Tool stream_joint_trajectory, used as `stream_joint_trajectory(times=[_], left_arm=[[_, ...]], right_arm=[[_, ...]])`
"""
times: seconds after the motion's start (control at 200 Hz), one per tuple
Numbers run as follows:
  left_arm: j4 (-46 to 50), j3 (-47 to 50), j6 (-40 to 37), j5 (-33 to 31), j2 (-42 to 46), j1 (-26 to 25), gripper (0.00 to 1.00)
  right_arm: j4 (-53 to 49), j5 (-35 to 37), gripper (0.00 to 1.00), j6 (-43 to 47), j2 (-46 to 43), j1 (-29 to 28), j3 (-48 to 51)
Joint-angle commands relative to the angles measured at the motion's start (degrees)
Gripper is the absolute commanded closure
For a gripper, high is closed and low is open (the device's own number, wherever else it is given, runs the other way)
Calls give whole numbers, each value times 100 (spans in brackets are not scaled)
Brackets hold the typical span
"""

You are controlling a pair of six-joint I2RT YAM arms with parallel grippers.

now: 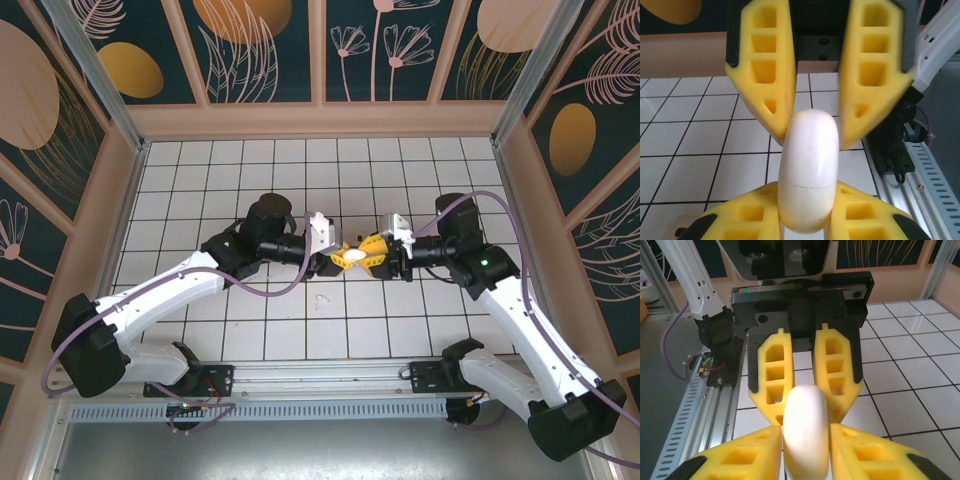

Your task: Insert the wireless bluetooth earbuds into the charging case

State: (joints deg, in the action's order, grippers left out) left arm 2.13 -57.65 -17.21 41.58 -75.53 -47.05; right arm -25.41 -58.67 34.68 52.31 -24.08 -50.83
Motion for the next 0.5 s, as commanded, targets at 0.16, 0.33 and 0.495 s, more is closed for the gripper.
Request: stream_joint_trajectory(times=[0.16, 0.33, 0.495], left_arm=[[-301, 67, 114, 6, 68, -1, 65], [-266, 51, 95, 5, 47, -4, 62], [-169, -16, 22, 33, -6, 6, 71]], right_arm=[[-276, -354, 90, 425, 96, 36, -191], [-820, -313, 90, 828, 274, 39, -485], [-769, -380, 90, 865, 289, 39, -535]])
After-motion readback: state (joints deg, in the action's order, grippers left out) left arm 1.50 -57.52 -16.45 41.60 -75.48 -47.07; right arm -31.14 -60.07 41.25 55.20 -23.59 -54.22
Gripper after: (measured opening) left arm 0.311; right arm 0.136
